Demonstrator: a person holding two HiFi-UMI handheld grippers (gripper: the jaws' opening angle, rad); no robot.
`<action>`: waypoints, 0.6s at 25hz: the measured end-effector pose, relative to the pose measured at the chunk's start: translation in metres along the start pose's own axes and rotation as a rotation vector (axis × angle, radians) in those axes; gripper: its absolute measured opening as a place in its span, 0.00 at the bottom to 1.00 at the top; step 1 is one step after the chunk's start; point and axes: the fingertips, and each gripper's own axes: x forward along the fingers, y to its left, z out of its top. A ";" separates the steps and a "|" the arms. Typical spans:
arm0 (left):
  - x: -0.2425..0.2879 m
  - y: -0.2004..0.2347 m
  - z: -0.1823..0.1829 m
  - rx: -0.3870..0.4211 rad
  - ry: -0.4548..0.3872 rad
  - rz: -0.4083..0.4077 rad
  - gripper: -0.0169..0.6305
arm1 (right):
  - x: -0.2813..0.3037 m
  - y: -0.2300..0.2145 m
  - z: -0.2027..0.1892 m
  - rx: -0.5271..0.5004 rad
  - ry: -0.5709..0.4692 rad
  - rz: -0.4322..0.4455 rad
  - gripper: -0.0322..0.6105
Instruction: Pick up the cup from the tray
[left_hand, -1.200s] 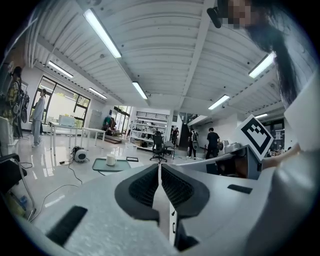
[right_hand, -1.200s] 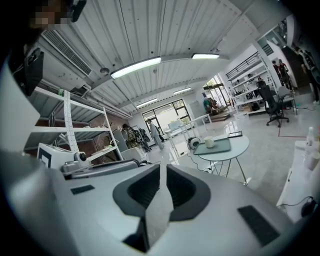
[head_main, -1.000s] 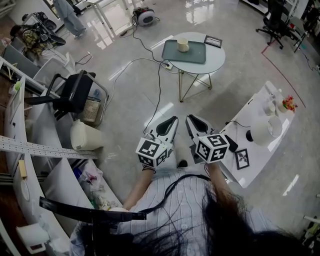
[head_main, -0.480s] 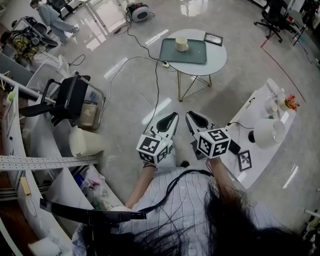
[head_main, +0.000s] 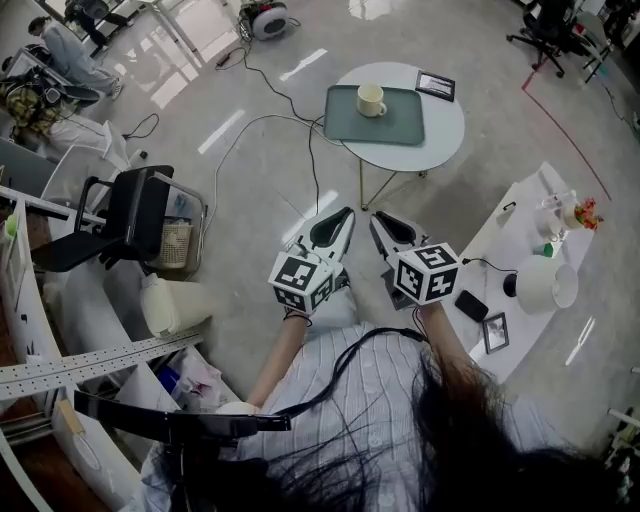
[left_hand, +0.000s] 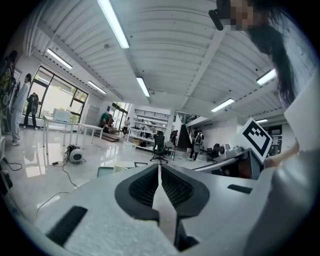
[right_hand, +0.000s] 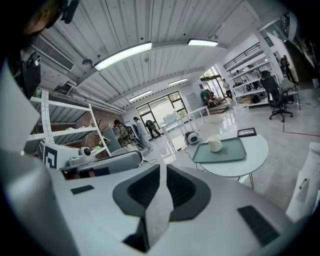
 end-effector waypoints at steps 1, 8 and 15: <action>0.005 0.009 0.005 0.008 0.002 -0.009 0.05 | 0.010 -0.003 0.006 0.008 -0.004 -0.006 0.14; 0.032 0.070 0.027 0.028 0.010 -0.052 0.05 | 0.064 -0.013 0.041 0.008 -0.059 -0.061 0.14; 0.048 0.090 0.019 0.020 0.044 -0.108 0.05 | 0.084 -0.029 0.050 0.064 -0.087 -0.102 0.14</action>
